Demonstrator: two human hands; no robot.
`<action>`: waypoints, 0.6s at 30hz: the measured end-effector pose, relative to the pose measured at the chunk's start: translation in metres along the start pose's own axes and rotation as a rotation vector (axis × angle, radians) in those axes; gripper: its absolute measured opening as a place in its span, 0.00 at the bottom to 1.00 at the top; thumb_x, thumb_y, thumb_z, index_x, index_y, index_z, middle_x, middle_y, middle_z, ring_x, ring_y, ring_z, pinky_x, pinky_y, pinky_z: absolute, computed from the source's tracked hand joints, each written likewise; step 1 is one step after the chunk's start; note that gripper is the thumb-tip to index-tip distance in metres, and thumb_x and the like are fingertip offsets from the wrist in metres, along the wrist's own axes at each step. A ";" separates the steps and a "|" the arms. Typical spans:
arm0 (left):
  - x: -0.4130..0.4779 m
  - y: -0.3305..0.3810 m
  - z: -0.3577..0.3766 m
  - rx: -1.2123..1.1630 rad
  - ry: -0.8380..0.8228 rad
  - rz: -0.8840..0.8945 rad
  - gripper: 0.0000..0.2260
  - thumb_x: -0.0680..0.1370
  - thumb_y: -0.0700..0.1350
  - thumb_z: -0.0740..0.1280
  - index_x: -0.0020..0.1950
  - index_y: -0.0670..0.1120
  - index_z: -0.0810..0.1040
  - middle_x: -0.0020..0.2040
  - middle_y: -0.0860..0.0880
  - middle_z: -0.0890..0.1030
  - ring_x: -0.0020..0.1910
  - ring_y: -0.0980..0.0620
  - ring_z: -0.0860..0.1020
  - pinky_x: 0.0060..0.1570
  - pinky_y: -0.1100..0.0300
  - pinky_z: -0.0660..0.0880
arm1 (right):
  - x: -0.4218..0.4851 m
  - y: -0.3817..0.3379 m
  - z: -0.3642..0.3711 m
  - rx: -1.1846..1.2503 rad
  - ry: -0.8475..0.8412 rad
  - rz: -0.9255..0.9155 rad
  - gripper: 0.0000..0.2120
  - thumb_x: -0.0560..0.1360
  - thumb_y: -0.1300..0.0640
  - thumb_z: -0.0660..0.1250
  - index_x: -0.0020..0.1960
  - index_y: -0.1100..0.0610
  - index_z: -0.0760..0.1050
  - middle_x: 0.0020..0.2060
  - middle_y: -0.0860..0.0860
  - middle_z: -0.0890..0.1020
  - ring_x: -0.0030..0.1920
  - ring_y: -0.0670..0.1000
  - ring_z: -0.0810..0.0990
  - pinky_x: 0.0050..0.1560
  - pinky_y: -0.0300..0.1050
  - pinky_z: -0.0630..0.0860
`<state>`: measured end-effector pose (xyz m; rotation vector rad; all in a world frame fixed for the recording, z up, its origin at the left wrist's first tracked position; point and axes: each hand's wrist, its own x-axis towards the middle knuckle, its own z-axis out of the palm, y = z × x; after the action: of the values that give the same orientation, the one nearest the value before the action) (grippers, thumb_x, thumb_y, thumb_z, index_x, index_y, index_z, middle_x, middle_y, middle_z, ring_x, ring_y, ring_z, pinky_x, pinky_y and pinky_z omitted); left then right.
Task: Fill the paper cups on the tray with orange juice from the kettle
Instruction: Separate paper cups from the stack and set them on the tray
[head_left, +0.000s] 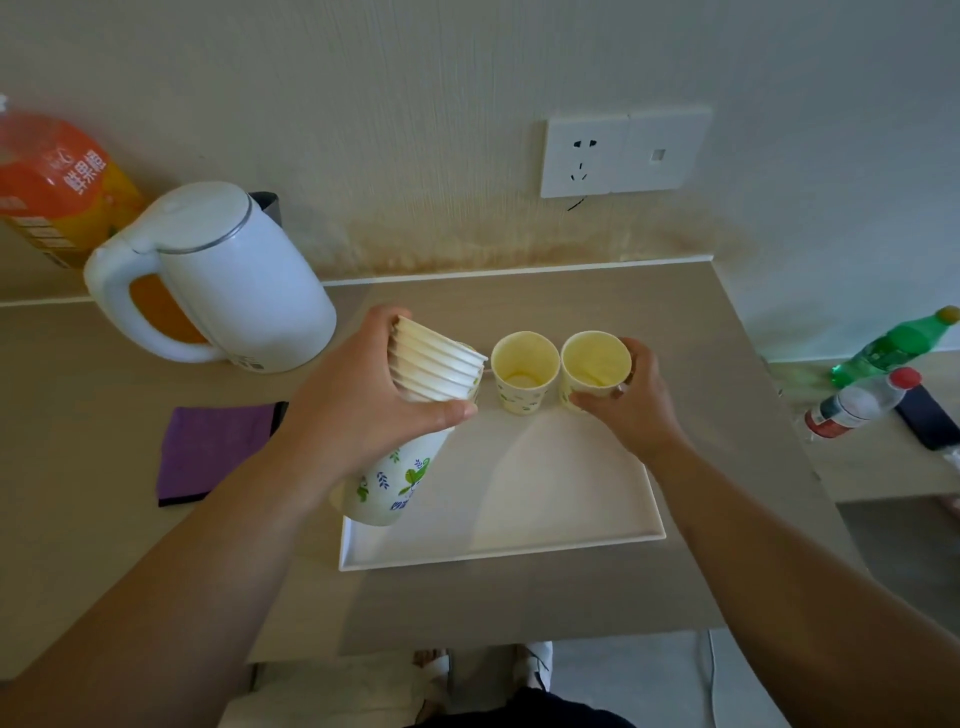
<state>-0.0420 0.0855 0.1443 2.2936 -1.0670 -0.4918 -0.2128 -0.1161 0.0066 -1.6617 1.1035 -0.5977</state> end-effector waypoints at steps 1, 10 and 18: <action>-0.001 0.001 0.001 -0.002 -0.001 -0.003 0.41 0.59 0.63 0.77 0.67 0.54 0.64 0.53 0.57 0.74 0.50 0.55 0.74 0.48 0.56 0.72 | 0.001 -0.001 0.000 -0.003 -0.007 -0.010 0.35 0.63 0.62 0.79 0.65 0.54 0.65 0.47 0.36 0.72 0.46 0.37 0.74 0.51 0.39 0.70; -0.009 0.006 0.006 0.010 -0.006 -0.023 0.38 0.61 0.59 0.76 0.67 0.54 0.63 0.48 0.61 0.71 0.49 0.57 0.73 0.44 0.60 0.67 | 0.004 0.004 -0.004 -0.046 -0.023 -0.058 0.35 0.63 0.62 0.79 0.65 0.53 0.66 0.48 0.37 0.73 0.47 0.40 0.75 0.52 0.41 0.72; -0.013 0.012 0.014 0.014 -0.003 -0.034 0.39 0.61 0.60 0.77 0.67 0.55 0.63 0.54 0.57 0.74 0.53 0.54 0.74 0.52 0.55 0.72 | 0.013 0.009 -0.009 -0.186 -0.080 -0.043 0.44 0.65 0.61 0.78 0.73 0.54 0.58 0.62 0.51 0.73 0.60 0.54 0.75 0.59 0.50 0.73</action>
<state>-0.0649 0.0846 0.1420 2.3270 -1.0372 -0.5031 -0.2173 -0.1324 -0.0003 -1.8569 1.0942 -0.4627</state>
